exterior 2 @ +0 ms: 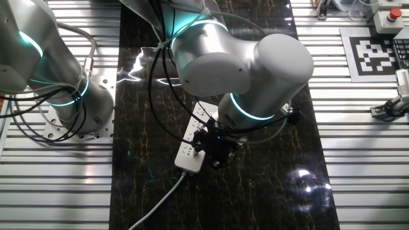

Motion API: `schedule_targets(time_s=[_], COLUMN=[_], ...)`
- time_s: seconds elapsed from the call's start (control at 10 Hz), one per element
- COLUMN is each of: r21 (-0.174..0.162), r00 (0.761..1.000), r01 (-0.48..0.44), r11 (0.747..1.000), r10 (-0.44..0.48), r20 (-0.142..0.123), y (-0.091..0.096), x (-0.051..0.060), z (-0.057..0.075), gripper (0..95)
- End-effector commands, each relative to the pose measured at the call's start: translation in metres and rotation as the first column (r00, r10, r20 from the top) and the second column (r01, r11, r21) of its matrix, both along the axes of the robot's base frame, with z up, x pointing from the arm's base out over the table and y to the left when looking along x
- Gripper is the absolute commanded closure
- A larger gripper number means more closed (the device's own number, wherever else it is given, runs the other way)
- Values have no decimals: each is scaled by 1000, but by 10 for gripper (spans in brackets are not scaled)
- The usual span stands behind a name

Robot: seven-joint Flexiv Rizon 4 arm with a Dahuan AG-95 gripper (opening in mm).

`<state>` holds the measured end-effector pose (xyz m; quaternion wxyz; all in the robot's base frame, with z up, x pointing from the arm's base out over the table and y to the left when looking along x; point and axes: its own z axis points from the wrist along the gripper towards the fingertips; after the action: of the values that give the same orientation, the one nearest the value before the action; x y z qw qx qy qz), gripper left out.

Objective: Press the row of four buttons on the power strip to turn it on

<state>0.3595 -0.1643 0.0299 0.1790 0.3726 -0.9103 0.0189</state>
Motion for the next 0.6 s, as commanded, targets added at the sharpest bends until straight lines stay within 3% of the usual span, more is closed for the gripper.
schedule_targets(time_s=[0.1, 0.3, 0.6], r21=[5, 7, 4], r00=[1000, 1000, 1000], r01=[-3, -6, -8], r11=[1000, 1000, 1000], r10=[3, 6, 8], r20=[9, 0, -22], y=[-1, -2, 0], x=[-1, -2, 1], z=[-8, -2, 32], gripper=[570, 570, 570])
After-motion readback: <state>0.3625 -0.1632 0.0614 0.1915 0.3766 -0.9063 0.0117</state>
